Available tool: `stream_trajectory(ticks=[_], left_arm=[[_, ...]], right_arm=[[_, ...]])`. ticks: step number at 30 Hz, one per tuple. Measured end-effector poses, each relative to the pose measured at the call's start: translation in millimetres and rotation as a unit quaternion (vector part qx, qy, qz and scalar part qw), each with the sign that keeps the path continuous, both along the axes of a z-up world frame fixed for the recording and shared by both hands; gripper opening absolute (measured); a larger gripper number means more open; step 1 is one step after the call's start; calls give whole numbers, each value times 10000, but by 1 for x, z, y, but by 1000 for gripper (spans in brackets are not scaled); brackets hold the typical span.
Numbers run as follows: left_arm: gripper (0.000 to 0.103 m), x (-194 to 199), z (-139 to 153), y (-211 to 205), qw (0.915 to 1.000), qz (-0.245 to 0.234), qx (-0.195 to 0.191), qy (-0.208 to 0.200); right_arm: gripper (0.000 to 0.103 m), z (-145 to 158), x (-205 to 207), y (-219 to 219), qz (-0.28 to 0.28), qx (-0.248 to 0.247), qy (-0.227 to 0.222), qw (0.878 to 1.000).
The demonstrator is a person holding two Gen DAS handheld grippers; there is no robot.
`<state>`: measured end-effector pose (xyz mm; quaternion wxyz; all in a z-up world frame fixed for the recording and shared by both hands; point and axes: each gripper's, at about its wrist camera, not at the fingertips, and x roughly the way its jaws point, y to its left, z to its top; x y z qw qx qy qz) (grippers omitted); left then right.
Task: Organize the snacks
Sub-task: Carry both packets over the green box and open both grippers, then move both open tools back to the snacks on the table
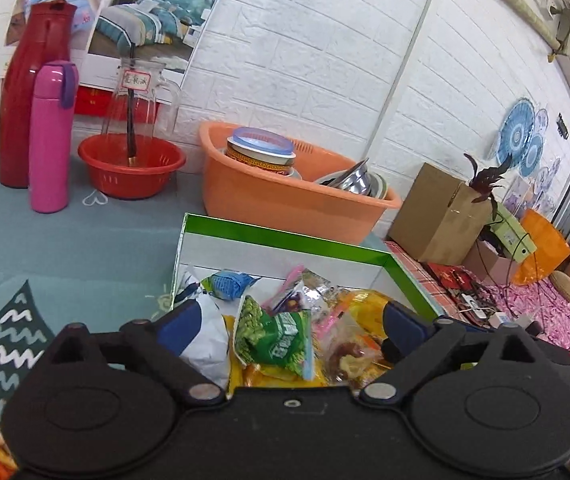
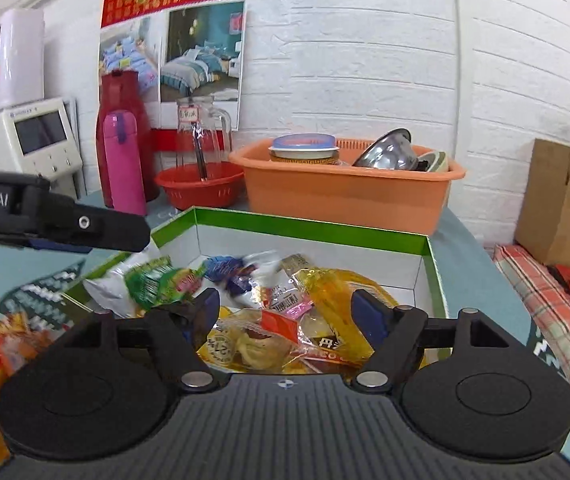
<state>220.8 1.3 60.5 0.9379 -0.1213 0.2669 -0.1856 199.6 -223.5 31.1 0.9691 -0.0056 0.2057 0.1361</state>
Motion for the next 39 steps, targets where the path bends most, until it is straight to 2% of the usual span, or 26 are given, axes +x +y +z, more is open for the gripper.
stream_trajectory(ticks=[7,12,15,19,24,28,29,34,37,39], left_arm=[[103,-65,37,12,9999,-93,-114,-84],[103,-115,52,22,9992,-91,172,-356],[103,-139,49,29,9985,-129,338,-413],[103,-160,27,43,9987,-49,474,-190],[103,-178,-9,67,9982,169,515,244],[103,-193,-28,83,9973,304,509,437],[103,-196,-31,86,9971,334,488,485],[103,-202,-41,97,9966,399,386,614],[103,-203,-42,98,9969,383,389,569],[103,-200,-41,99,9972,356,357,559]], right_arm=[[103,53,-59,-9,121,461,-119,9988],[103,78,-106,-9,517,810,-88,9953],[103,84,-128,-8,753,950,-70,9926],[103,67,-147,-4,890,1039,124,9905],[103,22,-155,16,1138,862,734,9870],[103,-12,-152,39,1271,668,1128,9832],[99,-18,-149,44,1260,625,1158,9833],[97,-39,-123,71,780,587,1253,9873],[88,-47,-110,84,464,452,1156,9912],[54,-53,-105,89,407,204,1118,9927]])
